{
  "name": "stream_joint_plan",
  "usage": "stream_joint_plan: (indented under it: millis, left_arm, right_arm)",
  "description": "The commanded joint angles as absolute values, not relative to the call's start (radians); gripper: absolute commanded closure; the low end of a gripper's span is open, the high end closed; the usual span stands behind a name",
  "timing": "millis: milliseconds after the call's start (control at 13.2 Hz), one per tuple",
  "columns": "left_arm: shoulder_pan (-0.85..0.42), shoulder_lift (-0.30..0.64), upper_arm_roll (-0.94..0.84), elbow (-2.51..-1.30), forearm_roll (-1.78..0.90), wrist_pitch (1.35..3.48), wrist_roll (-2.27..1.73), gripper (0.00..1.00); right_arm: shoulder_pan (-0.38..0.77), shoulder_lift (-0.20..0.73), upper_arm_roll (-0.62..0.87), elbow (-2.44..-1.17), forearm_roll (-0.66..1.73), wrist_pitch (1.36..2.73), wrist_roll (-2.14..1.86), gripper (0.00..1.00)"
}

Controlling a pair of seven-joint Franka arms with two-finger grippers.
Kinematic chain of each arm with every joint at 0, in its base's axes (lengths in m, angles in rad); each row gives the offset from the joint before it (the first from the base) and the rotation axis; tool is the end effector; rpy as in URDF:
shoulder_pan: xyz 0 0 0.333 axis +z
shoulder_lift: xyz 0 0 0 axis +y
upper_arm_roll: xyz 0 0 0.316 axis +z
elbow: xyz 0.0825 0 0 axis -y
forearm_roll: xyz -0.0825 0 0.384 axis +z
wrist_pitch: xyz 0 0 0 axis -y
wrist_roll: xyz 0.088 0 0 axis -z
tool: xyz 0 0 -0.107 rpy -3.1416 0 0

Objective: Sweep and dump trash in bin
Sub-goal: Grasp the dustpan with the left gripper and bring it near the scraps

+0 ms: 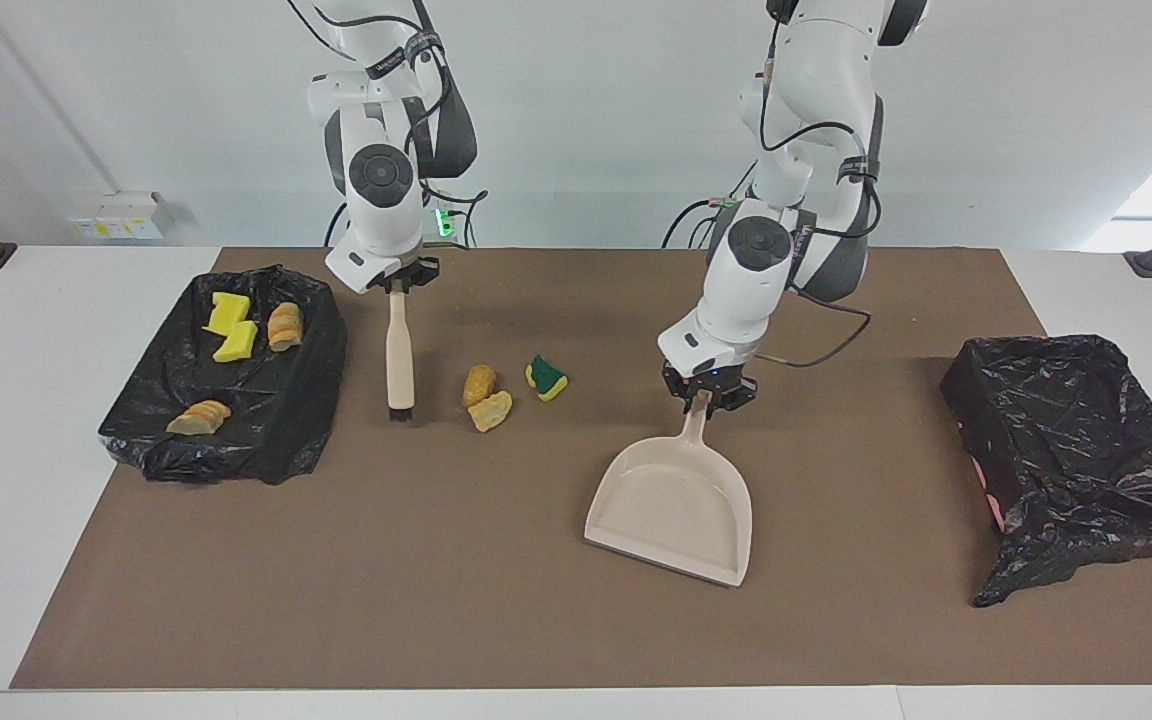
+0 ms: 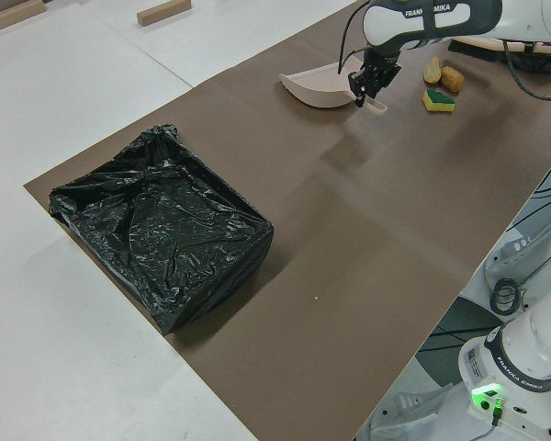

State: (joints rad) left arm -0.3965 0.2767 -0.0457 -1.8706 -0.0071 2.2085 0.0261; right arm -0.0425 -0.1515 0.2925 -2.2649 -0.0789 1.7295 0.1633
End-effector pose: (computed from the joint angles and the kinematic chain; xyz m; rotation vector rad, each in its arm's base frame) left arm 0.5672 -0.2671 0.3730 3.0271 -0.7122 0.0877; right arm 0.4349 0.1049 0.3957 2.8967 0.1491 -0.5274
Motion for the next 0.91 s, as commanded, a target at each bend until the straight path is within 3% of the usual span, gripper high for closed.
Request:
stream_joint_plan:
  millis: [0,530,834]
  left_arm:
    - [-0.348,0.249,-0.049,-1.862,0.009,2.192,0.197,1.00]
    - [-0.272,0.154,-0.044,-1.885,0.070,2.017,0.823,1.00]
    - [-0.310,0.068,-0.048,-2.015,0.179,2.003,0.979,1.00]
  right_arm:
    - [-0.060,-0.190,0.302,-2.296,-0.046,1.741,0.126,1.00]
    - [-0.035,-0.207,0.302,-2.356,0.049,1.767,0.134,1.00]
    - [-0.097,-0.207,0.301,-2.370,0.040,1.769,-0.001,1.00]
